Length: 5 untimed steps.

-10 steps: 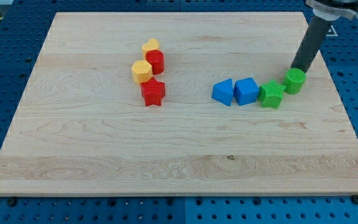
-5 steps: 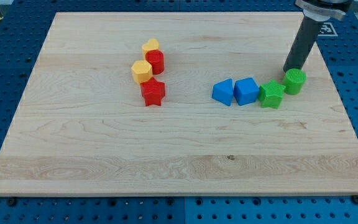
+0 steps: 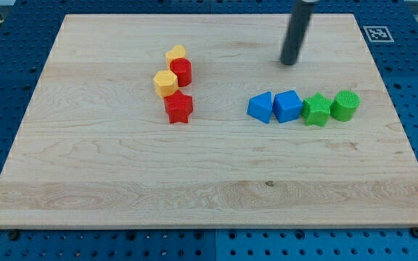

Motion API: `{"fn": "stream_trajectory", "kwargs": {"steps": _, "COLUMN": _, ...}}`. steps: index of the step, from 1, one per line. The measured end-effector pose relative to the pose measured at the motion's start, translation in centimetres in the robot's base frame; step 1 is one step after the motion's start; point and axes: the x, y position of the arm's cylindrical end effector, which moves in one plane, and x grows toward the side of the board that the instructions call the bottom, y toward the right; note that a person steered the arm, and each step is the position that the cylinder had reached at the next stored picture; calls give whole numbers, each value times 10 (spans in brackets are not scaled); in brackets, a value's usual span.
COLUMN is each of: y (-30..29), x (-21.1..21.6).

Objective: Push the green circle to the right of the green star

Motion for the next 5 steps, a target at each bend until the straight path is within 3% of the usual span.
{"fn": "stream_trajectory", "kwargs": {"steps": 2, "y": -115, "x": 7}}
{"fn": "stream_trajectory", "kwargs": {"steps": 5, "y": -116, "x": 32}}
